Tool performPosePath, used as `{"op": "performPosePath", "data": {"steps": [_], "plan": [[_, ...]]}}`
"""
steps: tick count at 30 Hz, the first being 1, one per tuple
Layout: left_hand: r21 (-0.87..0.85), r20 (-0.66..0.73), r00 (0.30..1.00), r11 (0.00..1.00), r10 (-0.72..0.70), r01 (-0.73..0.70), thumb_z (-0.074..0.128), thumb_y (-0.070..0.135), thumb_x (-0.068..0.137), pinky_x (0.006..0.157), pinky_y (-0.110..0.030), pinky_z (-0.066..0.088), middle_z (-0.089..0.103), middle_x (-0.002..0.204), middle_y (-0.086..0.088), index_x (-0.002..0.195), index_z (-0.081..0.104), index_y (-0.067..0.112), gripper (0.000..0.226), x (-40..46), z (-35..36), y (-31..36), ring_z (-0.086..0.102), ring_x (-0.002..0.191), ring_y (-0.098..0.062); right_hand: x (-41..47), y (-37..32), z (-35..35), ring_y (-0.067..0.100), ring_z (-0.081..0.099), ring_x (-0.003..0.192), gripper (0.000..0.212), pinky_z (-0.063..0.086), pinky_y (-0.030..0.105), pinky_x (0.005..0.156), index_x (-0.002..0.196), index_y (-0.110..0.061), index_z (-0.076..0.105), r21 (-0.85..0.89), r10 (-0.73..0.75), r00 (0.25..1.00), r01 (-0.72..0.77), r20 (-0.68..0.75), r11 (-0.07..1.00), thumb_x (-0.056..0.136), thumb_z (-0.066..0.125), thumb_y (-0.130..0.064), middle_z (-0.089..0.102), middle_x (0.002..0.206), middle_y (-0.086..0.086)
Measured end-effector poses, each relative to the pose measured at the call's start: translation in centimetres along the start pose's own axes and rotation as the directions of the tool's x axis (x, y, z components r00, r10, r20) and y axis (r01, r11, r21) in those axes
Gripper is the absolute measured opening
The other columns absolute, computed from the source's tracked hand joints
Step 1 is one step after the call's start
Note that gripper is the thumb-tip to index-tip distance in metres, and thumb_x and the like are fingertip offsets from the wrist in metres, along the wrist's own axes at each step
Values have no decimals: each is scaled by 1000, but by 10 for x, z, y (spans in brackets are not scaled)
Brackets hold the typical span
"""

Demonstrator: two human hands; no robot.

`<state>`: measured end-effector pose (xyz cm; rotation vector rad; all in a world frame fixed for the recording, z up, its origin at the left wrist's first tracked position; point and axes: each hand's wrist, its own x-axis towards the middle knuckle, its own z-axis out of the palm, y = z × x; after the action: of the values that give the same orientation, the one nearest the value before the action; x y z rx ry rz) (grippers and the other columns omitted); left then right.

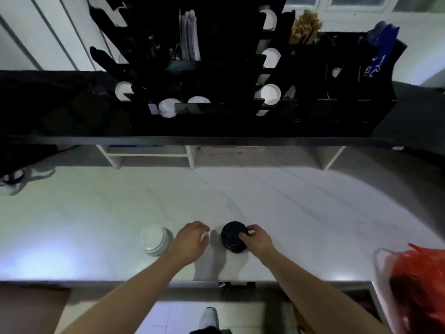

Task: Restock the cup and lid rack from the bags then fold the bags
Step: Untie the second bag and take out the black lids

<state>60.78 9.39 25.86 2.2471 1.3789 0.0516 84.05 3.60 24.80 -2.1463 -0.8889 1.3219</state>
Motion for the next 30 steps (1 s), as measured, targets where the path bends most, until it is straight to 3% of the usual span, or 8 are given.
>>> {"op": "performPosePath", "data": {"steps": [3,6,8,11,15,18,22,30], "plan": [[25,-53,995,996,88,-86,49,26,102,89,-41,48,67,99,-5,96,70,13,25,2,2,0,58,96,-26,-1,2,9,23,63,107,43,45,24,84,133,-14,55,-169,-64,998,59,-26,984,96,63,-36,68,119,6],[122,-36,989,983,146,-141,43,27,102,73,-39,45,61,78,-8,74,56,14,33,8,-3,12,56,80,-29,-3,0,5,22,64,105,29,45,24,83,123,-13,64,-219,-87,989,60,-116,974,98,59,-26,70,117,6],[176,27,983,967,181,-183,38,28,100,69,-37,42,62,76,-6,72,52,16,34,16,-7,22,57,78,-30,-5,-1,-6,23,63,102,23,46,24,80,116,-12,68,-191,-80,980,45,-181,981,96,56,-12,69,117,7],[205,139,969,951,207,-232,39,29,98,62,-36,39,59,70,-7,68,53,12,37,34,-8,44,57,72,-31,-14,5,-32,20,61,87,29,46,22,64,104,-13,69,-150,-33,967,-5,-253,989,92,48,1,68,110,6],[175,257,933,937,253,-303,42,33,98,59,-34,38,56,65,-4,60,47,15,42,60,-3,90,58,68,-25,-29,25,-73,17,59,82,30,45,23,65,100,-14,70,-41,23,928,-41,-373,998,90,47,2,66,100,1],[154,318,898,919,302,-364,45,30,94,53,-31,31,46,56,0,53,39,16,44,72,5,127,47,55,-18,-44,44,-103,17,60,82,25,44,20,57,94,-18,68,41,80,896,-69,-437,997,92,51,0,65,95,-2],[115,323,872,900,367,-421,47,26,90,50,-31,25,36,54,2,54,32,17,40,78,20,187,36,51,-14,-62,77,-150,11,59,79,18,39,10,54,89,-22,67,103,94,849,-47,-521,994,91,60,-5,64,91,-6],[44,317,760,792,567,-609,42,31,94,57,-31,35,45,66,4,60,36,19,36,64,70,321,48,62,-19,-121,148,-259,13,59,68,11,38,11,61,76,-13,71,39,22,754,5,-656,999,79,74,-3,68,71,-3]]}}
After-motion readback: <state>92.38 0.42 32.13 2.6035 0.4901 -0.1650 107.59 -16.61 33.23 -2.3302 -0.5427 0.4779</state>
